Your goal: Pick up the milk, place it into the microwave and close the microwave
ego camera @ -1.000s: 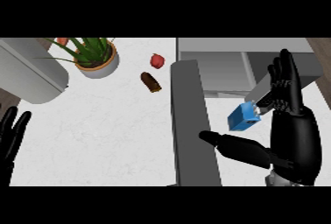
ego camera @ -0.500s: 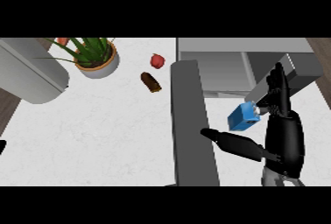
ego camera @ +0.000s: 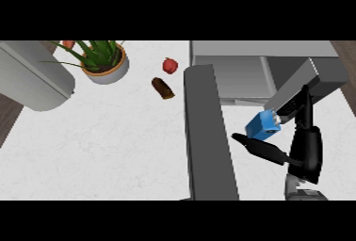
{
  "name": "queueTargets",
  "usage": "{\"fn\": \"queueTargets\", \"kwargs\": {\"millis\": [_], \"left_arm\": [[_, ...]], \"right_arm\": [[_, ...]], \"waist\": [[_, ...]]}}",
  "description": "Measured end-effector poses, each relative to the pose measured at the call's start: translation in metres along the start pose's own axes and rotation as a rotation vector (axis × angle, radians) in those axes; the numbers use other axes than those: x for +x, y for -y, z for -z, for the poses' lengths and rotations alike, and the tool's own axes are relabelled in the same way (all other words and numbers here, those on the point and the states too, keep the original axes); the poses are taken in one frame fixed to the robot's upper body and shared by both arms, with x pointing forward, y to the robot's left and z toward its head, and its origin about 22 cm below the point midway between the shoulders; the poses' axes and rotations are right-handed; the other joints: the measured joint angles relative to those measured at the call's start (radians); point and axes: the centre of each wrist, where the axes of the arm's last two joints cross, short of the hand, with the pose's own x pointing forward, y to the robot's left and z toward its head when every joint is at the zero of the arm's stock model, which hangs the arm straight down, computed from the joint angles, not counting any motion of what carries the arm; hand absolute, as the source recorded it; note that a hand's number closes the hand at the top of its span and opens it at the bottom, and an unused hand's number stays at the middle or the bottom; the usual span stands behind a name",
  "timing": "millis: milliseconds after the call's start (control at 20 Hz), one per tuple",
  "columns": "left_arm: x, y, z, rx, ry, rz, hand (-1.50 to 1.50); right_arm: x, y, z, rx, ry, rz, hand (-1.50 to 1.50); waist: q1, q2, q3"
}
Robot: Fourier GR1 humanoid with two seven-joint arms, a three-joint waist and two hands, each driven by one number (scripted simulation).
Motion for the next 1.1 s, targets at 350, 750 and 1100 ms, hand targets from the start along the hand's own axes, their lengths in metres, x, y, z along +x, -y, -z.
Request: {"fn": "queueTargets", "kwargs": {"millis": [350,750,1100], "left_arm": [[0.000,-0.003,-0.015,0.006,-0.024,-0.009,-1.50],[0.000,-0.010,-0.027,0.003,-0.015,-0.009,-1.50],[0.003,-0.019,-0.038,0.005,-0.029,-0.011,-1.50]], "right_arm": [[-0.061,0.014,-0.010,-0.021,-0.083,-0.040,-1.50],[-0.118,0.016,-0.019,0.007,-0.116,-0.095,-1.50],[-0.159,0.018,-0.029,0.028,-0.116,-0.122,-1.50]], "waist": [[0.001,0.001,0.001],[0.004,0.002,0.001],[0.005,0.003,0.001]]}}
